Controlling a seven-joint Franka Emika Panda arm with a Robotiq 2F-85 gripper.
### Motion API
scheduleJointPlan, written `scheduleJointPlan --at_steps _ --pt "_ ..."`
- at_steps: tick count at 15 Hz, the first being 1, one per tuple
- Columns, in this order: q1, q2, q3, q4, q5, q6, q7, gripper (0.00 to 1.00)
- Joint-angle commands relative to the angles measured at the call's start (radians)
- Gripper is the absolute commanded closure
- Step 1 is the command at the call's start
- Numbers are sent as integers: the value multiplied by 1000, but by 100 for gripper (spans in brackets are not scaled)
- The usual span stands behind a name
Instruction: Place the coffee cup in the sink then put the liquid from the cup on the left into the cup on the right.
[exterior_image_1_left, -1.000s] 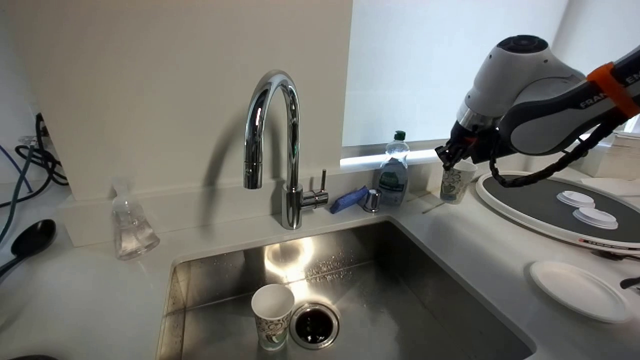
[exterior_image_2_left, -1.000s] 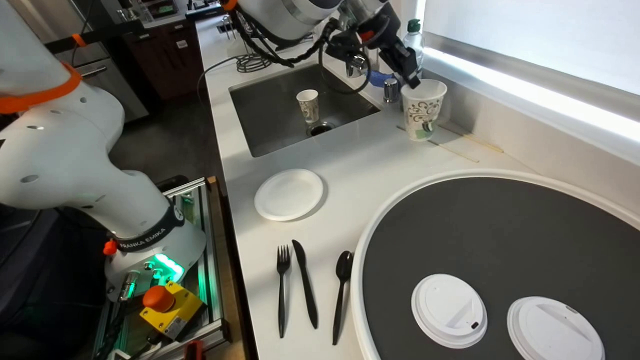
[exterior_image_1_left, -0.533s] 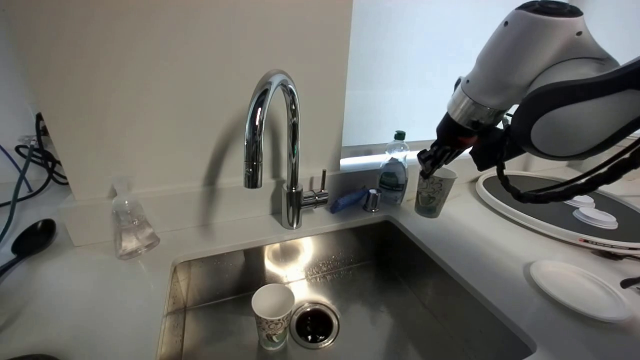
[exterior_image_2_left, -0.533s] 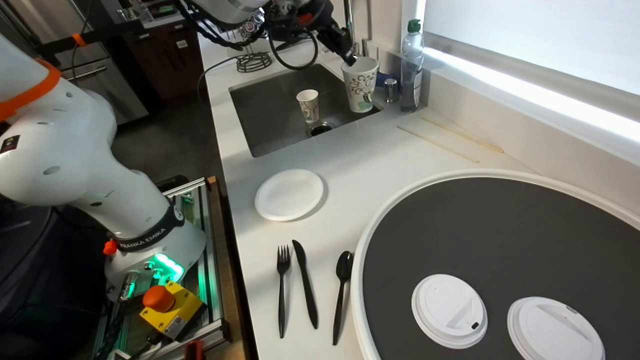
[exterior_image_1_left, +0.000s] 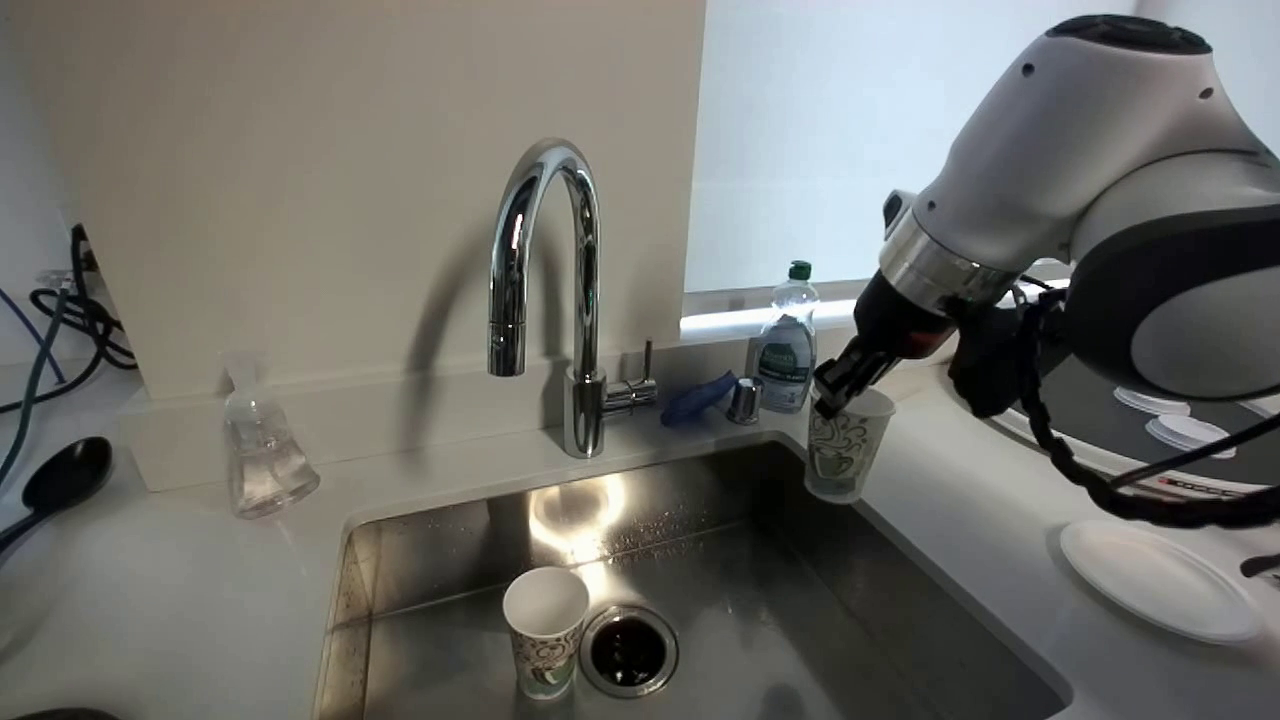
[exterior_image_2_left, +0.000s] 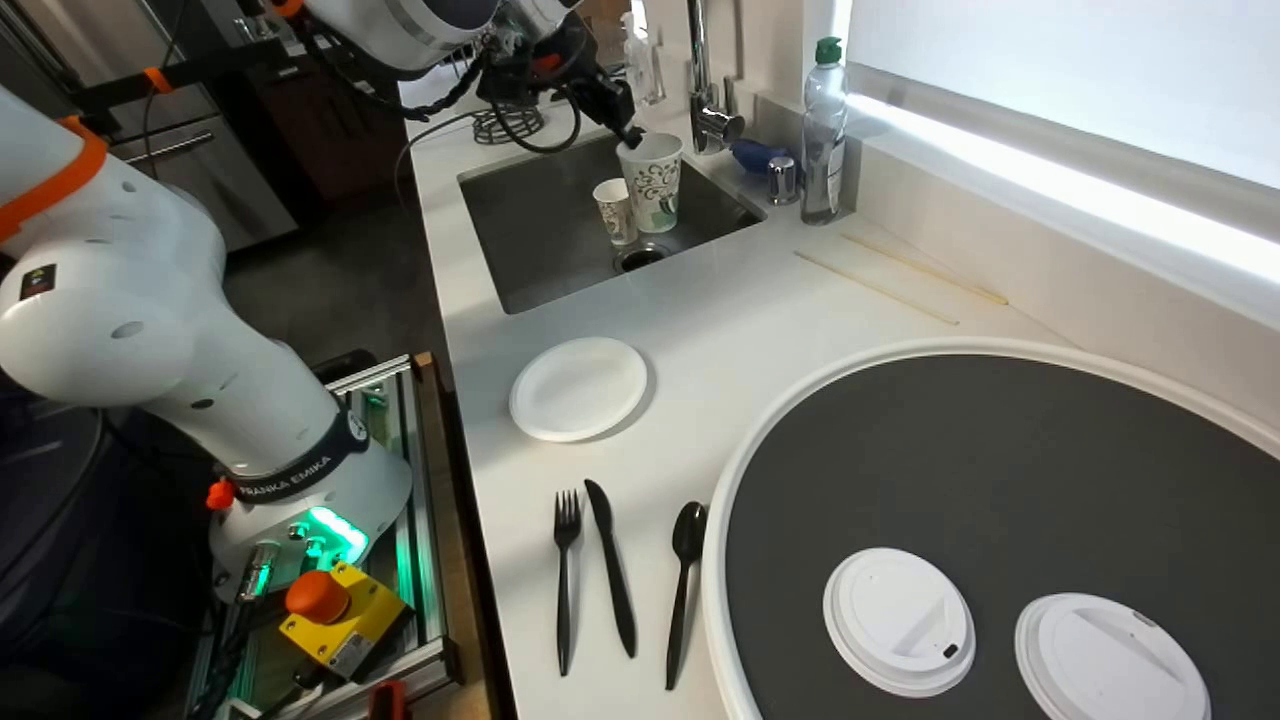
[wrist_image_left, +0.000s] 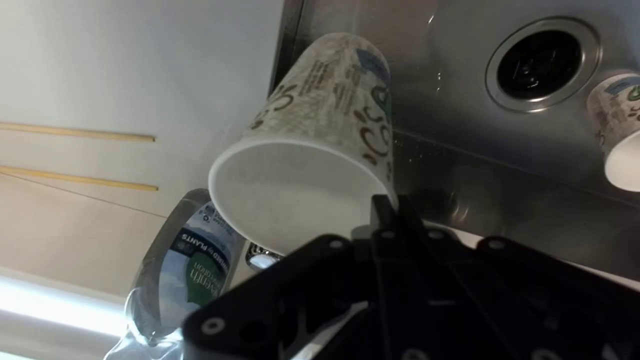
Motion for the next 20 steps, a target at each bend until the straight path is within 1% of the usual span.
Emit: scheduleJointPlan --at_steps 1,5,6,9,10,11,12,18,19,20 --pt "-10 30 28 -51 -29 100 60 99" --pt "-44 115 65 -50 -86 217 147 99" --pt "-82 129 93 -44 -157 235 217 99" --pt "-123 192 124 -10 -279 285 336 99" --pt "-134 205 134 5 -323 277 371 99" --pt "-96 159 101 -29 -245 259 290 99" --pt "-100 170 103 -22 -255 259 301 96" --pt "-100 170 102 -20 -254 259 297 96" --pt "-100 170 102 -20 -254 259 297 99" --pt "-104 173 111 -10 -277 245 315 99"
